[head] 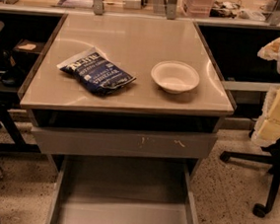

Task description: Place blue chip bag into middle drawer

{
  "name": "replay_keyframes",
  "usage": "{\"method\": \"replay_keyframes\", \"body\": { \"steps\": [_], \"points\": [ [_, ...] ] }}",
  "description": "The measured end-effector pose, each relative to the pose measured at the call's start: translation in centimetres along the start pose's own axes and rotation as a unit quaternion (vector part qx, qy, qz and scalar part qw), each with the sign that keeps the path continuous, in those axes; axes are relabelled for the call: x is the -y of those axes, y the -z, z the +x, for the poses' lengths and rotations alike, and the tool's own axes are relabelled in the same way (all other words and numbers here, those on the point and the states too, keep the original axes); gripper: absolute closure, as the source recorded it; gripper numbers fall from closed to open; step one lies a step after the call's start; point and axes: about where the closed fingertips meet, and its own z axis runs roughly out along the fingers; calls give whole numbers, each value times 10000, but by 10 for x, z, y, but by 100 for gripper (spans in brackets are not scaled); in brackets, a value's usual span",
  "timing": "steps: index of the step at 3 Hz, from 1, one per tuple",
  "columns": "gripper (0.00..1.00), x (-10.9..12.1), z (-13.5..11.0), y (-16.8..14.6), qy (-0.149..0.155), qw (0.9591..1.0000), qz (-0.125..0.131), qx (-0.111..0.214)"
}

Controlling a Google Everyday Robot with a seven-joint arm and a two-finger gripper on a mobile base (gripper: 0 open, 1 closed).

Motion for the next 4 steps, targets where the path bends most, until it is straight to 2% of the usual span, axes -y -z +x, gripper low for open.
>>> {"method": "replay_keyframes", "body": {
  "steps": [1,2,3,4],
  "points": [
    [0,0,0,0,5,10000,2,1],
    [0,-5,-13,4,206,9998,63,49],
    [0,-21,-47,8,692,9975,82,150],
    [0,-43,-82,10,1275,9912,-36,344]
  ]
}}
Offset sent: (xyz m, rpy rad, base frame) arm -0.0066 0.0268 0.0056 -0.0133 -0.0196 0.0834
